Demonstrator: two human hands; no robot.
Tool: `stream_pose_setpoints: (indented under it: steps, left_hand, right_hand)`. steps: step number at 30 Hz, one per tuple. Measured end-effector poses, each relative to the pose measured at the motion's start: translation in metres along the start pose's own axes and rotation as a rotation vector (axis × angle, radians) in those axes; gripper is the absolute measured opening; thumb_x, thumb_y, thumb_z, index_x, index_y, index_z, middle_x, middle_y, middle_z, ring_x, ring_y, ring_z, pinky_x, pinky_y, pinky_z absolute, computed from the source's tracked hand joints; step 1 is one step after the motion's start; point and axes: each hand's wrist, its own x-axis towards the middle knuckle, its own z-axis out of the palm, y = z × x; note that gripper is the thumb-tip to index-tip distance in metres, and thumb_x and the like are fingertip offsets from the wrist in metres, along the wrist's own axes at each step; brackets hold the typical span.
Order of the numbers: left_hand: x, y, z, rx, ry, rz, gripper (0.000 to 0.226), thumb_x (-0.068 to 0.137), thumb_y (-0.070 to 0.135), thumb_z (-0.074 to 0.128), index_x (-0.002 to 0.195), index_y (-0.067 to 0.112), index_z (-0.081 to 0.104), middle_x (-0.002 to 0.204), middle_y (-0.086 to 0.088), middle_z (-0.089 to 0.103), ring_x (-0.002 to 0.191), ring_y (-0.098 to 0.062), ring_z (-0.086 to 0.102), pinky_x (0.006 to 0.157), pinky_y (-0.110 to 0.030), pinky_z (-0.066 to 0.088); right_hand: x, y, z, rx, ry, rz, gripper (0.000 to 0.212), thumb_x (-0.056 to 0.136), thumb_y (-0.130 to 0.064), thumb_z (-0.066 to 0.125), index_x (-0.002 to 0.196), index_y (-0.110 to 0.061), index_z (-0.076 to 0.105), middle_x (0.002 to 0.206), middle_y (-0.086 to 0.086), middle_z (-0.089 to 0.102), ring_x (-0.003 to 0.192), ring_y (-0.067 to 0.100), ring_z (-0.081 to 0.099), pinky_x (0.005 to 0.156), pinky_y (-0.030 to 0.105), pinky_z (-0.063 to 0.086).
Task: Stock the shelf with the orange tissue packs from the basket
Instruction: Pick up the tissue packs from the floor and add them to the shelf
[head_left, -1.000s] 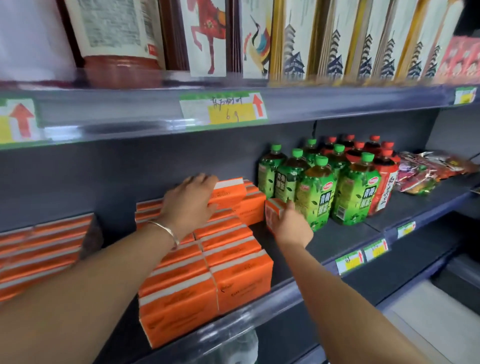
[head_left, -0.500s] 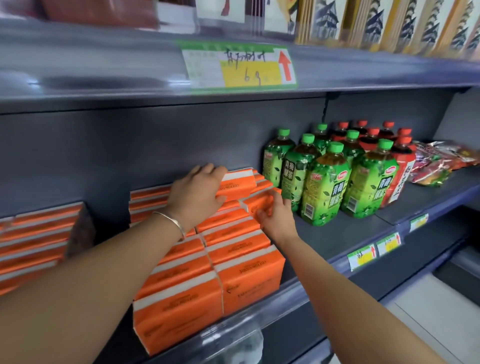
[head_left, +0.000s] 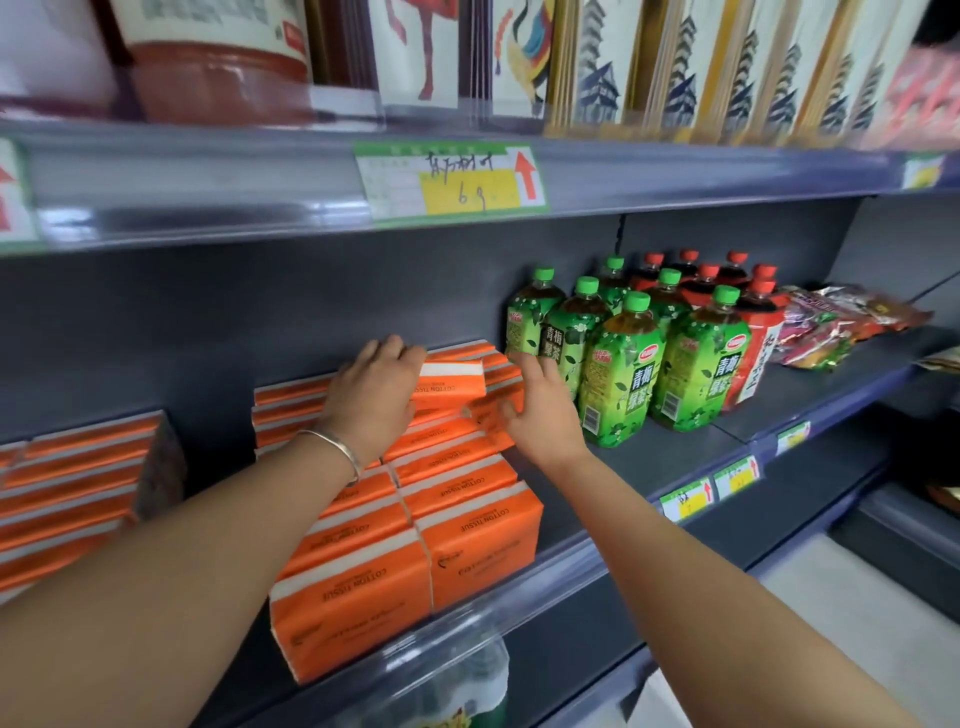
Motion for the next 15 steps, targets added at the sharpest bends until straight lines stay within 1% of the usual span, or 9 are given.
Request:
stream_pose_setpoints:
  steps: [1,3,4,6,9,12,15]
  left_hand:
    - [-0.001,0.002,-0.003,-0.016,0.002,-0.012,0.040,0.087,0.012,0.058,0.126,0.015,0.046,0.121,-0.006,0.047,0.116,-0.026,0.046,0.092,-0.038,0.046]
    - [-0.003,0.008,-0.008,-0.069,-0.003,-0.024,0.039,0.086,0.012,0.059,0.123,0.013,0.048,0.120,-0.007,0.047,0.115,-0.027,0.047,0.093,-0.038,0.045]
    - [-0.003,0.014,-0.011,-0.104,-0.010,-0.024,0.039,0.085,0.013,0.061,0.122,0.012,0.048,0.119,-0.008,0.047,0.115,-0.028,0.047,0.093,-0.037,0.043]
    - [-0.003,0.025,-0.017,-0.184,-0.017,-0.015,0.040,0.083,0.016,0.065,0.119,0.011,0.049,0.118,-0.009,0.046,0.114,-0.029,0.048,0.093,-0.038,0.042]
    - [-0.001,0.035,-0.023,-0.263,0.002,-0.001,0.044,0.081,0.018,0.069,0.118,0.012,0.048,0.117,-0.009,0.045,0.114,-0.030,0.048,0.094,-0.038,0.041]
    - [-0.001,0.036,-0.020,-0.259,0.015,0.003,0.044,0.082,0.019,0.067,0.122,0.015,0.047,0.119,-0.008,0.046,0.116,-0.029,0.046,0.095,-0.039,0.042]
    - [-0.002,0.035,-0.013,-0.256,0.004,-0.028,0.044,0.086,0.021,0.062,0.125,0.017,0.045,0.121,-0.008,0.047,0.119,-0.030,0.046,0.096,-0.043,0.044]
  right_hand:
    - [-0.002,-0.007,-0.008,-0.043,0.010,-0.078,0.059,0.079,-0.024,0.058,0.136,-0.020,0.042,0.130,0.007,0.044,0.119,0.031,0.046,0.097,0.047,0.042]
    - [-0.006,-0.022,-0.021,-0.183,-0.030,-0.210,0.066,0.077,-0.034,0.059,0.140,-0.026,0.037,0.134,0.002,0.042,0.124,0.028,0.040,0.102,0.047,0.035]
    - [-0.008,-0.029,-0.025,-0.269,-0.050,-0.252,0.067,0.078,-0.039,0.060,0.140,-0.029,0.036,0.136,0.000,0.041,0.126,0.026,0.038,0.103,0.047,0.031]
    - [-0.010,-0.037,-0.030,-0.390,-0.041,-0.284,0.061,0.080,-0.044,0.059,0.136,-0.030,0.039,0.133,-0.002,0.043,0.125,0.025,0.039,0.102,0.046,0.028]
    - [-0.008,-0.036,-0.039,-0.427,-0.016,-0.226,0.049,0.083,-0.042,0.060,0.126,-0.025,0.045,0.126,0.000,0.048,0.122,0.027,0.041,0.099,0.047,0.031]
    - [-0.009,-0.018,-0.051,-0.429,-0.006,-0.115,0.048,0.084,-0.040,0.063,0.124,-0.021,0.045,0.126,0.003,0.049,0.122,0.031,0.042,0.096,0.047,0.037]
    - [-0.013,0.004,-0.056,-0.407,-0.021,-0.010,0.048,0.083,-0.040,0.065,0.122,-0.019,0.046,0.124,0.006,0.050,0.124,0.035,0.042,0.094,0.048,0.042]
